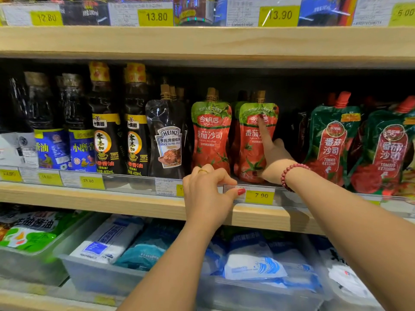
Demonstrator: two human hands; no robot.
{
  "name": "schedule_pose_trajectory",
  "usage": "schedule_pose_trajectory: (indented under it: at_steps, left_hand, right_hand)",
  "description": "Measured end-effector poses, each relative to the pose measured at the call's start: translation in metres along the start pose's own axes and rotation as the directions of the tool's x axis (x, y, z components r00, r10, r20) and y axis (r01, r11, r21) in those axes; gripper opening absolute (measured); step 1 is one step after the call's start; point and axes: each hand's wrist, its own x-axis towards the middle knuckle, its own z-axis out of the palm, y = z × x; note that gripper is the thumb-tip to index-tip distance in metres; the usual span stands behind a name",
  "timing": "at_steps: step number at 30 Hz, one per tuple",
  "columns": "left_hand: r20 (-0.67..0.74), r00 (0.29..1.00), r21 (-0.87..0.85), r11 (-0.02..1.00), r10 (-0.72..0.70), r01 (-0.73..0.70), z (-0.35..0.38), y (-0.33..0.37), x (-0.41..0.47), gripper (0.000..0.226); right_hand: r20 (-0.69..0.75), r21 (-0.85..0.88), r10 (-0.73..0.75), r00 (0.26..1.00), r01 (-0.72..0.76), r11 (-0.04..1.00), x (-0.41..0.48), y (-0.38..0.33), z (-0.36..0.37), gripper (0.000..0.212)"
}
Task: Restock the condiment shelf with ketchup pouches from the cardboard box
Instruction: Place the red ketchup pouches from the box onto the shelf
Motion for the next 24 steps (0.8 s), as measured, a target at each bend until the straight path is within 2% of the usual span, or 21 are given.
schedule_pose_trajectory:
  at_steps: [6,10,13,15,17,19,22,24]
  left_hand:
    - [0.012,1.0,0.015,1.0,-0.007,0.007,0.001,0.0,0.0,0.02]
    - [0.039,0.999,0.017,1.0,-0.017,0.017,-0.001,0.001,0.001,0.021]
    - [0.052,0.998,0.02,0.999,-0.031,0.03,0.0,0.001,0.001,0.02]
    - [0.055,0.998,0.029,0.999,-0.044,0.042,0.0,0.001,0.0,0.019]
    - [0.052,0.998,0.036,0.998,-0.044,0.042,-0.001,0.003,-0.002,0.018]
    - [0.08,0.995,0.059,0.997,-0.058,0.054,-0.004,0.008,-0.002,0.016]
    - [0.188,0.979,0.095,0.994,-0.077,0.06,-0.015,0.011,-0.001,0.011]
    - [0.3,0.952,0.075,0.997,-0.055,0.034,-0.025,0.009,-0.006,0.029]
  right_hand:
    - [-0.008,0.029,-0.03,1.0,0.03,0.999,0.0,0.005,0.0,0.138]
    - [0.032,-0.021,-0.021,0.999,0.022,1.0,-0.004,0.003,-0.004,0.133]
    - [0.12,-0.074,0.014,0.993,-0.005,0.997,-0.01,0.001,-0.018,0.119]
    - [0.159,-0.081,0.011,0.987,0.002,0.997,-0.024,0.001,-0.032,0.101]
    - [0.097,-0.103,-0.071,0.993,0.081,0.991,-0.045,-0.002,-0.048,0.077]
    - [-0.045,-0.088,-0.182,0.982,0.178,0.98,-0.075,-0.006,-0.062,0.053]
    - [-0.22,-0.014,-0.378,0.899,0.384,0.923,-0.13,-0.01,-0.07,0.035]
    - [-0.234,-0.03,-0.482,0.844,0.489,0.872,-0.17,-0.009,-0.066,0.029]
